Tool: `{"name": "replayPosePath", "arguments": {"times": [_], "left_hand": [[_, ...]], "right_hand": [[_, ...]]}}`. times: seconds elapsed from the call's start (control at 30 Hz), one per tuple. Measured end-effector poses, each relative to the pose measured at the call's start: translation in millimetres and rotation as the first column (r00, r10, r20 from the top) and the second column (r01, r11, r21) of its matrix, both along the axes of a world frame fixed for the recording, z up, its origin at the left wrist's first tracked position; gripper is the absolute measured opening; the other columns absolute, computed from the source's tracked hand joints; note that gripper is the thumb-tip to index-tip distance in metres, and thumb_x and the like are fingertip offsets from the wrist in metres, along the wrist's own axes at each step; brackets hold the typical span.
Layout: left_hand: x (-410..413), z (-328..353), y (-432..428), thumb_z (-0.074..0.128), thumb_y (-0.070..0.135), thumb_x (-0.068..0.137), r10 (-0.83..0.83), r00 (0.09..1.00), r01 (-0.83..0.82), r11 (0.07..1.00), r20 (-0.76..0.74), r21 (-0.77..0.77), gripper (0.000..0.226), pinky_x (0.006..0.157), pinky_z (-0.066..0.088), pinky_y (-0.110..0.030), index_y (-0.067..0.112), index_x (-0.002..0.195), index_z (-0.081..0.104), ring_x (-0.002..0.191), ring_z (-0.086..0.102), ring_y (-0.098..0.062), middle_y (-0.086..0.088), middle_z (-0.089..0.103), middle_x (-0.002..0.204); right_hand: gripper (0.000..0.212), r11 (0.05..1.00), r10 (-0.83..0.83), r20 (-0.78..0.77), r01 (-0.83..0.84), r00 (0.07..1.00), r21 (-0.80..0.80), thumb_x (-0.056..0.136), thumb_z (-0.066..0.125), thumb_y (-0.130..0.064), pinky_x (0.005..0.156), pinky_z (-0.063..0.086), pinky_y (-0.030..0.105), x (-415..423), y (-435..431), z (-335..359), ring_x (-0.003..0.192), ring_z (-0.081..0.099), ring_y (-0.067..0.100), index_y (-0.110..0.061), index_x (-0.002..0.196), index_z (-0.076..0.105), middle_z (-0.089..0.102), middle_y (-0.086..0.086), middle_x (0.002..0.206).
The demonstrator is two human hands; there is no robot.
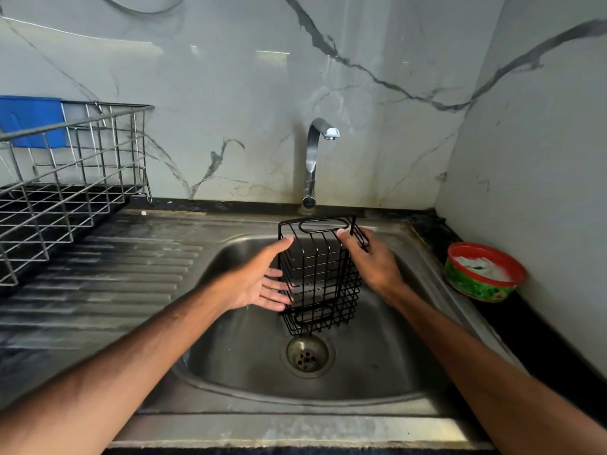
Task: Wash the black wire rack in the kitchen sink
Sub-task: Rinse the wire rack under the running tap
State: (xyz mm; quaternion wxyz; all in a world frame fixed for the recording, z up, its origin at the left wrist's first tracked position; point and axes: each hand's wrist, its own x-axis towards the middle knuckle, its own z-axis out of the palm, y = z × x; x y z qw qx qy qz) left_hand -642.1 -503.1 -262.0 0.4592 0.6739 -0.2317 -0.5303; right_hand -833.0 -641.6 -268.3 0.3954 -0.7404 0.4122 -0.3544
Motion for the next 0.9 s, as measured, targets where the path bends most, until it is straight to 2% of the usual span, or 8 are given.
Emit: {"name": "replayPosePath", "arguments": {"times": [0.13, 0.27, 0.33, 0.43, 0.57, 0.63, 0.77, 0.9], "left_hand": [[-2.9, -3.3, -4.2, 0.067, 0.073, 0.079, 0.041, 0.996, -0.042, 0.999, -0.075, -0.009, 0.091, 0.096, 0.056, -0.057, 0.004, 0.136, 0.050, 0.107, 0.070, -0.042, -0.020, 0.070, 0.119], [-4.8, -5.2, -6.1, 0.070, 0.067, 0.079, 0.075, 0.992, -0.079, 0.996, -0.105, -0.030, 0.086, 0.097, 0.054, -0.060, 0.006, 0.136, 0.050, 0.116, 0.063, -0.043, -0.022, 0.066, 0.123], [-7.4, -5.9, -7.8, 0.068, 0.063, 0.084, 0.085, 0.992, -0.091, 0.994, -0.091, -0.064, 0.080, 0.098, 0.053, -0.061, 0.006, 0.137, 0.050, 0.116, 0.062, -0.042, -0.021, 0.064, 0.123], [-9.5, -7.3, -9.6, 0.066, 0.060, 0.087, 0.100, 0.993, -0.107, 0.990, -0.066, -0.096, 0.078, 0.097, 0.054, -0.060, 0.005, 0.139, 0.050, 0.112, 0.064, -0.040, -0.019, 0.066, 0.121], [-11.8, -8.7, -10.4, 0.063, 0.061, 0.089, 0.132, 0.989, -0.139, 0.983, -0.061, -0.117, 0.078, 0.094, 0.055, -0.058, 0.003, 0.140, 0.052, 0.108, 0.062, -0.039, -0.019, 0.065, 0.121], [-13.5, -7.7, -10.3, 0.062, 0.061, 0.090, 0.140, 0.989, -0.146, 0.981, -0.054, -0.125, 0.074, 0.094, 0.054, -0.058, 0.002, 0.136, 0.056, 0.101, 0.062, -0.036, -0.018, 0.064, 0.119], [-9.0, -6.8, -9.9, 0.062, 0.060, 0.091, 0.175, 0.984, -0.179, 0.973, -0.039, -0.145, 0.069, 0.095, 0.053, -0.060, 0.002, 0.130, 0.060, 0.095, 0.061, -0.035, -0.018, 0.064, 0.118], [-3.5, -7.9, -8.6, 0.061, 0.060, 0.092, 0.186, 0.982, -0.188, 0.969, -0.023, -0.158, 0.071, 0.092, 0.054, -0.059, 0.002, 0.133, 0.057, 0.101, 0.062, -0.037, -0.016, 0.063, 0.110]], "right_hand": [[0.082, 0.998, 0.038, -0.054, -0.041, 0.998, -0.050, 0.076, 0.045, -0.090, 0.099, 0.050, 0.042, -7.3, 2.3, 1.4, 0.118, 0.060, 0.018, -0.034, 0.136, 0.054, 0.062, -0.001, 0.132], [0.056, 0.995, 0.033, -0.024, -0.035, 0.999, -0.098, 0.092, 0.040, -0.075, 0.092, 0.044, 0.030, -13.4, 2.5, 3.5, 0.110, 0.060, 0.008, -0.035, 0.122, 0.064, 0.067, -0.012, 0.116], [0.056, 0.993, 0.006, 0.005, -0.005, 1.000, -0.121, 0.097, 0.037, -0.069, 0.083, 0.046, 0.027, -15.2, 2.9, 4.7, 0.093, 0.060, 0.003, -0.024, 0.103, 0.070, 0.068, -0.014, 0.097], [0.054, 0.974, -0.072, 0.033, 0.077, 0.997, -0.213, 0.104, 0.040, -0.054, 0.056, 0.034, 0.029, -19.6, -2.4, 9.9, 0.058, 0.044, 0.008, -0.016, 0.067, 0.053, 0.051, -0.006, 0.063], [0.017, 0.899, -0.200, 0.080, 0.216, 0.976, -0.380, 0.099, 0.058, -0.014, 0.077, 0.052, 0.017, -31.5, -9.1, 30.7, 0.084, 0.066, 0.003, -0.013, 0.105, 0.074, 0.073, -0.004, 0.097], [0.027, 0.863, -0.182, 0.139, 0.226, 0.973, -0.453, 0.095, 0.055, 0.000, 0.083, 0.052, 0.010, -38.0, -4.6, 44.2, 0.091, 0.068, 0.000, -0.012, 0.112, 0.073, 0.074, -0.004, 0.102], [0.044, 0.772, -0.156, 0.286, 0.297, 0.945, -0.562, 0.085, 0.044, 0.014, 0.081, 0.056, 0.020, -39.7, 2.5, 52.1, 0.094, 0.067, 0.009, -0.007, 0.115, 0.068, 0.071, 0.003, 0.105], [0.038, 0.919, -0.185, -0.291, 0.060, 0.939, -0.390, 0.085, 0.057, 0.010, 0.083, 0.056, 0.026, -34.1, -2.7, 22.4, 0.097, 0.068, 0.017, -0.015, 0.110, 0.073, 0.073, 0.003, 0.109]]}}
